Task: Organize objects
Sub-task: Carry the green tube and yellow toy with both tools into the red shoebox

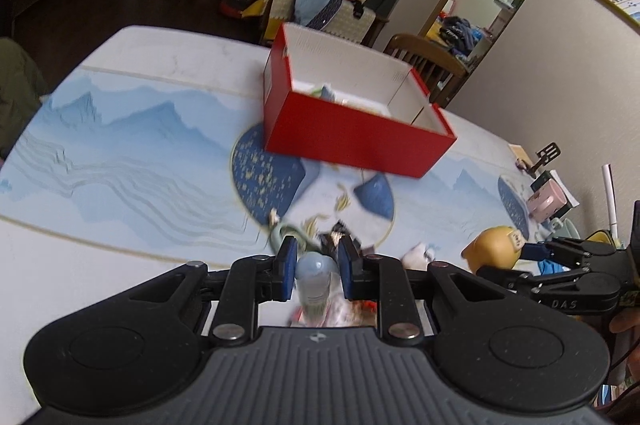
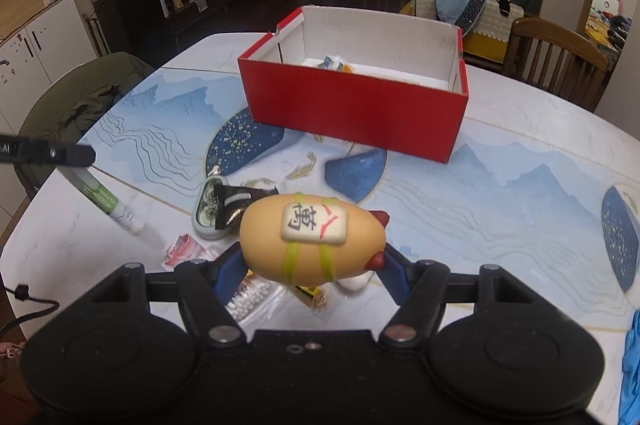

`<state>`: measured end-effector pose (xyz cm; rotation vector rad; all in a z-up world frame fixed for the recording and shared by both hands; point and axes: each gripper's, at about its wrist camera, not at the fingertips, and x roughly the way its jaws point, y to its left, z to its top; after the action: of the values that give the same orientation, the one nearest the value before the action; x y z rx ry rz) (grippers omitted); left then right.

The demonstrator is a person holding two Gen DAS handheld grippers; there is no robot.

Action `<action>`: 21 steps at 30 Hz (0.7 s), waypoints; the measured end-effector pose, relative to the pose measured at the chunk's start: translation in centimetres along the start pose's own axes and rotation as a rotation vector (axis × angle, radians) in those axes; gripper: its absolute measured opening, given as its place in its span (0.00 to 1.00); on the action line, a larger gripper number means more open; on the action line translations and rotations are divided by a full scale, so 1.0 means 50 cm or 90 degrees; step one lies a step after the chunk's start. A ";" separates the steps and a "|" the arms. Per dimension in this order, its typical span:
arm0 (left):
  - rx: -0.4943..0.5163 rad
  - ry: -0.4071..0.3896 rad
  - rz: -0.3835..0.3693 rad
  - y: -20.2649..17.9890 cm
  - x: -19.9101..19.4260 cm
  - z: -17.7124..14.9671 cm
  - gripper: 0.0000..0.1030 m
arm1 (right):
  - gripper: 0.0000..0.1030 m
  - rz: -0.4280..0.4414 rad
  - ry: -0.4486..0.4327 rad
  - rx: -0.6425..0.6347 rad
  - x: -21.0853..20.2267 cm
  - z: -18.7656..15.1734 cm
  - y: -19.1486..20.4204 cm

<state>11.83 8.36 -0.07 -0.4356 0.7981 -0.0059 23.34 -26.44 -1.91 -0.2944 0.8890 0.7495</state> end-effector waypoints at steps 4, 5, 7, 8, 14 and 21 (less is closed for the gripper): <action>0.016 -0.013 -0.002 -0.013 -0.001 0.033 0.20 | 0.67 0.006 -0.008 -0.008 0.000 0.023 -0.003; 0.019 -0.017 -0.002 -0.016 0.000 0.041 0.20 | 0.67 0.006 -0.011 -0.010 -0.001 0.029 -0.004; 0.025 -0.020 -0.005 -0.022 0.003 0.059 0.20 | 0.67 0.009 -0.017 -0.015 -0.001 0.042 -0.006; 0.030 -0.021 -0.006 -0.027 0.005 0.068 0.20 | 0.67 0.010 -0.018 -0.018 0.000 0.049 -0.008; 0.074 -0.044 -0.004 -0.064 0.016 0.143 0.20 | 0.67 0.012 -0.012 -0.027 0.017 0.096 -0.022; 0.124 -0.072 -0.001 -0.115 0.048 0.231 0.20 | 0.67 0.008 -0.024 -0.042 0.035 0.158 -0.038</action>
<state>22.43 7.06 7.54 -0.2493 0.6781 -0.0600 30.03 -22.84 1.43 -0.3319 0.8319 0.7952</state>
